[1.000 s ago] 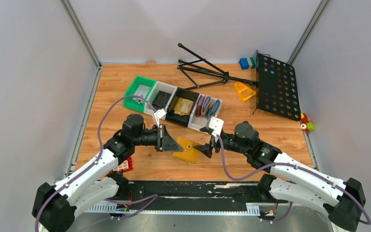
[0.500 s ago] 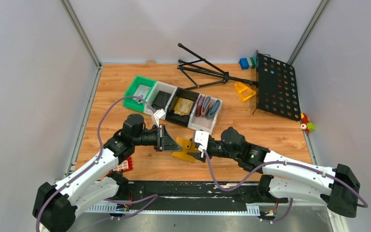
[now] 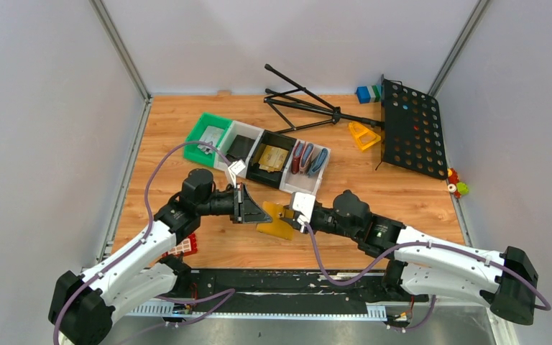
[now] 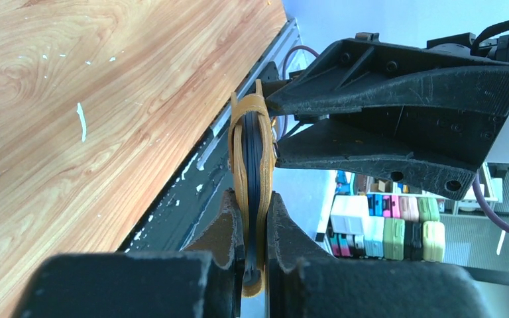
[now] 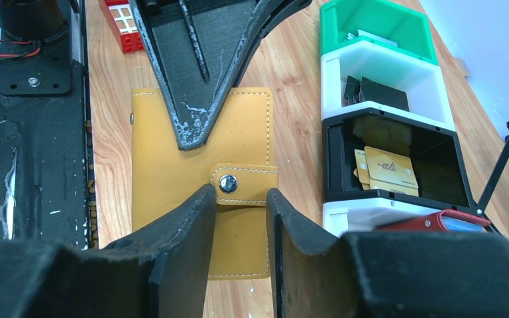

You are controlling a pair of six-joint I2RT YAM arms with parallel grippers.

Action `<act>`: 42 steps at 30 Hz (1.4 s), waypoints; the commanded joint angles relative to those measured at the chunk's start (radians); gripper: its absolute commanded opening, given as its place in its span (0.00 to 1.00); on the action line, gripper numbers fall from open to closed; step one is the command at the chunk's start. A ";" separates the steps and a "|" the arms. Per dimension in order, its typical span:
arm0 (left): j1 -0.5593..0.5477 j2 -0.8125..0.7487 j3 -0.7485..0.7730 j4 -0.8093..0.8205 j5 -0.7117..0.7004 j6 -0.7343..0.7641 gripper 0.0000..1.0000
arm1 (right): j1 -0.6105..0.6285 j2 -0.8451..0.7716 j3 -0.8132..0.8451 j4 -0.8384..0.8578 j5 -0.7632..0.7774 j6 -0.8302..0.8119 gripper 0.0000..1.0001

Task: Take the credit cards out of the card holder
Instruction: Open the card holder at the center of the board.

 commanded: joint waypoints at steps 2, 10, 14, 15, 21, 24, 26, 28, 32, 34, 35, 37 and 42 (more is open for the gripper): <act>-0.007 -0.021 0.017 0.031 0.071 -0.017 0.00 | -0.006 -0.023 0.002 0.055 0.050 -0.003 0.36; -0.007 -0.021 0.022 0.034 0.073 -0.020 0.00 | -0.003 0.020 0.027 0.028 -0.085 -0.015 0.44; -0.006 -0.023 0.023 0.031 0.074 -0.022 0.00 | -0.004 0.037 0.032 0.016 -0.031 -0.026 0.35; -0.006 -0.023 0.022 0.032 0.073 -0.022 0.00 | -0.003 0.035 0.029 0.024 -0.009 -0.025 0.31; -0.007 -0.013 0.016 0.035 0.075 -0.021 0.00 | -0.003 0.039 0.035 0.062 0.091 0.010 0.01; -0.006 -0.009 0.015 0.035 0.080 -0.022 0.00 | -0.003 0.045 0.043 0.065 0.154 0.028 0.00; -0.007 -0.010 0.014 0.035 0.080 -0.021 0.00 | -0.003 0.044 0.045 0.065 0.222 0.042 0.00; -0.007 -0.012 0.011 0.035 0.081 -0.020 0.00 | -0.004 0.036 0.041 0.068 0.262 0.054 0.00; -0.006 -0.012 0.004 0.035 0.082 -0.018 0.00 | -0.005 0.012 0.027 0.095 0.340 0.113 0.00; -0.006 -0.009 0.000 0.035 0.082 -0.017 0.00 | -0.005 0.007 0.026 0.100 0.398 0.158 0.00; -0.007 -0.008 -0.001 0.035 0.083 -0.017 0.00 | -0.006 0.004 0.029 0.095 0.418 0.176 0.00; -0.006 -0.007 -0.003 0.035 0.084 -0.016 0.00 | -0.011 0.007 0.035 0.079 0.426 0.191 0.00; -0.006 -0.007 -0.008 0.034 0.084 -0.005 0.00 | -0.042 -0.002 0.042 0.054 0.440 0.254 0.00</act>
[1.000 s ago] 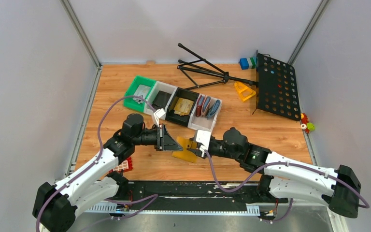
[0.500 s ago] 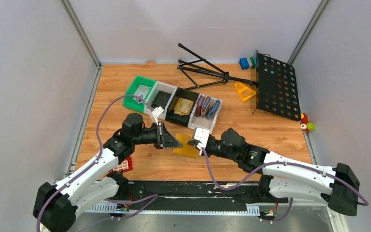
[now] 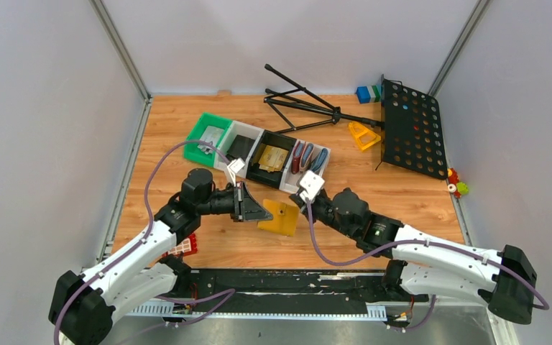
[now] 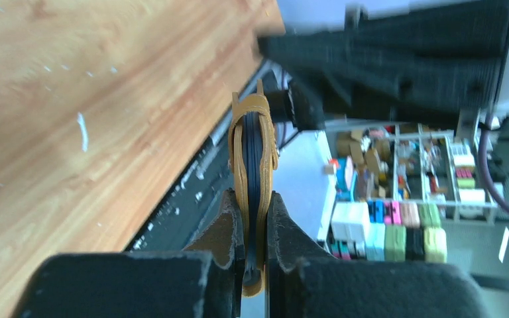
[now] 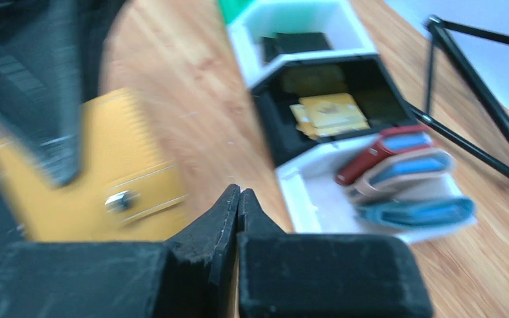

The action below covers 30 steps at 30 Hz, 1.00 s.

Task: Take the credit cards out of the card holder
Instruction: Open the card holder at the center of the board.

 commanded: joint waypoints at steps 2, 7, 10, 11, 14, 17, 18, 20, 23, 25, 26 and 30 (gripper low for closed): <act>-0.019 -0.006 -0.011 -0.015 0.133 0.016 0.00 | -0.076 -0.035 0.022 0.033 0.163 0.080 0.00; -0.019 0.008 -0.015 -0.038 0.131 0.036 0.00 | -0.157 -0.058 0.012 0.031 0.078 0.129 0.00; -0.019 0.010 -0.016 -0.045 0.125 0.038 0.00 | -0.166 -0.065 0.016 0.021 -0.006 0.086 0.09; -0.018 0.009 -0.016 -0.045 0.120 0.036 0.00 | -0.165 -0.066 0.015 0.018 -0.092 0.049 0.30; -0.019 0.005 -0.012 -0.037 0.115 0.026 0.00 | -0.164 -0.078 0.001 0.012 -0.369 -0.012 0.70; -0.018 0.004 -0.003 -0.037 0.118 0.024 0.00 | -0.145 -0.099 -0.036 0.019 -0.533 -0.095 0.68; -0.019 0.002 -0.001 -0.037 0.115 0.022 0.00 | -0.131 -0.107 -0.049 0.026 -0.567 -0.130 0.66; -0.018 0.002 0.002 -0.036 0.116 0.019 0.00 | -0.117 -0.112 -0.067 0.047 -0.605 -0.161 0.64; -0.019 0.000 0.006 -0.035 0.120 0.016 0.00 | -0.101 -0.093 -0.062 0.045 -0.624 -0.190 0.62; -0.018 -0.002 0.008 -0.034 0.123 0.014 0.00 | -0.089 -0.066 -0.046 0.027 -0.603 -0.208 0.62; -0.018 -0.003 0.009 -0.033 0.124 0.013 0.00 | -0.079 -0.048 -0.039 0.017 -0.595 -0.222 0.62; -0.019 -0.002 0.012 -0.029 0.132 0.008 0.00 | -0.037 -0.001 -0.016 0.024 -0.472 -0.252 0.60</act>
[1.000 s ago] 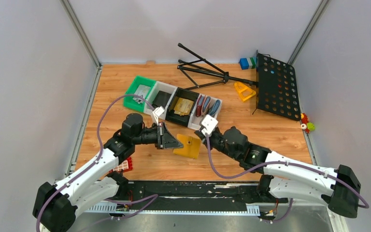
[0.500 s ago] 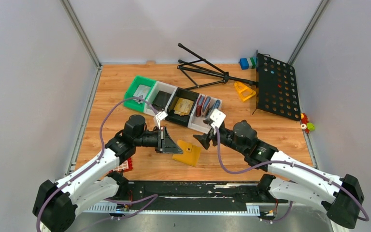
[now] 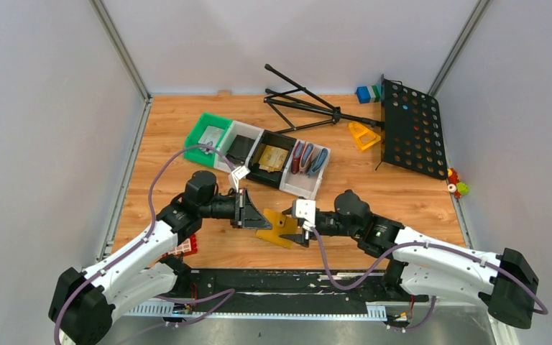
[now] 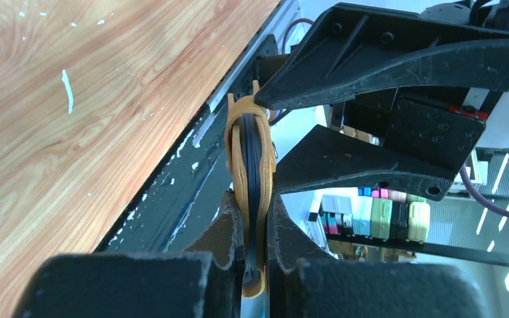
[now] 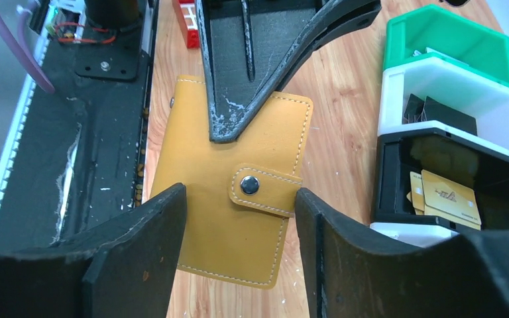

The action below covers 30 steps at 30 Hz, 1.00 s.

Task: Take the credit cards out of the card holder
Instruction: Open the card holder at the center of the board.

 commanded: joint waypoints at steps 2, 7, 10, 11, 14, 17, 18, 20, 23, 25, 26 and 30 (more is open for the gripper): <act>0.000 -0.015 0.029 0.044 0.040 -0.014 0.00 | 0.039 0.059 0.067 0.002 0.076 -0.085 0.54; 0.000 -0.015 0.027 0.050 0.044 -0.014 0.00 | 0.044 0.086 0.087 -0.011 0.122 -0.088 0.39; -0.001 -0.008 0.023 0.053 0.049 -0.019 0.00 | 0.045 0.081 0.084 -0.008 0.121 -0.089 0.29; 0.000 -0.008 0.020 0.052 0.053 -0.022 0.00 | 0.044 0.081 0.085 -0.010 0.130 -0.088 0.25; 0.001 -0.008 0.019 0.080 0.055 -0.025 0.00 | 0.045 0.081 0.093 -0.028 0.162 -0.085 0.16; 0.000 -0.006 0.021 0.080 0.055 -0.025 0.00 | 0.047 0.084 0.099 -0.051 0.199 -0.090 0.17; 0.000 -0.007 0.021 0.080 0.055 -0.025 0.00 | 0.047 0.084 0.100 -0.056 0.222 -0.087 0.15; 0.000 -0.008 0.020 0.078 0.054 -0.023 0.00 | 0.048 0.084 0.106 -0.071 0.284 -0.083 0.08; 0.000 -0.010 0.019 0.076 0.050 -0.023 0.00 | 0.047 0.084 0.111 -0.089 0.347 -0.077 0.01; 0.000 -0.009 0.018 0.075 0.048 -0.022 0.00 | 0.048 0.081 0.113 -0.090 0.413 -0.061 0.00; 0.000 -0.008 0.017 0.074 0.049 -0.021 0.00 | 0.048 0.082 0.113 -0.090 0.457 -0.056 0.00; -0.001 -0.008 0.018 0.068 0.049 -0.015 0.00 | 0.048 0.088 0.118 -0.090 0.595 -0.042 0.00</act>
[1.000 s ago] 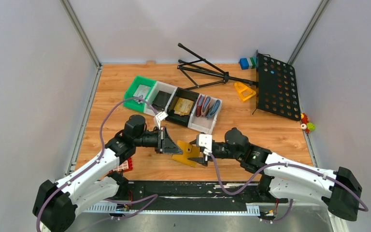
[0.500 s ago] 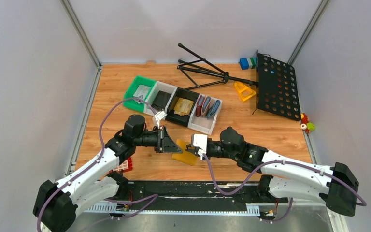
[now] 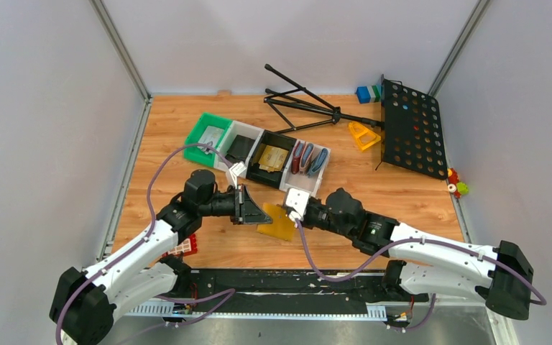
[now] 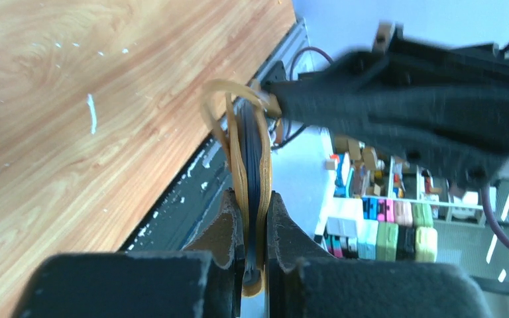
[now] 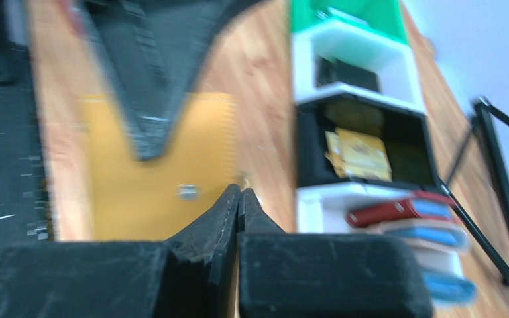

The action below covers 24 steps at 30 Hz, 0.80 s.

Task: Take the credit cards out of the card holder
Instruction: Open the card holder at the center of the board.

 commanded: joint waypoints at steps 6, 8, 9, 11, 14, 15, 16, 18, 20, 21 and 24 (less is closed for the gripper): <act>-0.011 -0.005 0.016 0.026 0.117 0.012 0.00 | -0.025 0.009 0.034 -0.070 0.305 0.031 0.00; -0.011 -0.004 0.017 0.014 0.108 0.020 0.00 | -0.026 0.006 0.037 -0.080 0.294 0.042 0.00; -0.011 -0.005 0.016 -0.004 0.106 0.024 0.00 | -0.026 -0.002 0.034 -0.079 0.277 0.046 0.00; -0.011 -0.002 0.018 -0.020 0.099 0.037 0.00 | -0.028 -0.021 0.025 -0.070 0.275 0.070 0.00; -0.012 0.000 0.032 -0.088 0.070 0.096 0.00 | -0.041 -0.051 0.014 -0.062 0.325 0.120 0.13; -0.012 0.000 0.041 -0.123 0.051 0.122 0.00 | -0.047 -0.064 0.012 -0.063 0.327 0.137 0.26; -0.012 0.002 0.049 -0.156 0.034 0.146 0.00 | -0.053 -0.076 0.009 -0.065 0.319 0.155 0.38; -0.012 0.004 0.062 -0.200 0.008 0.182 0.00 | -0.065 -0.108 0.004 -0.073 0.267 0.188 0.53; -0.012 0.004 0.071 -0.230 -0.022 0.210 0.00 | -0.069 -0.132 0.003 -0.090 0.222 0.225 0.63; -0.011 0.003 0.075 -0.242 -0.039 0.224 0.00 | -0.071 -0.140 0.004 -0.102 0.208 0.249 0.67; -0.012 -0.005 0.075 -0.273 -0.088 0.259 0.00 | -0.071 -0.148 0.012 -0.141 0.219 0.357 0.83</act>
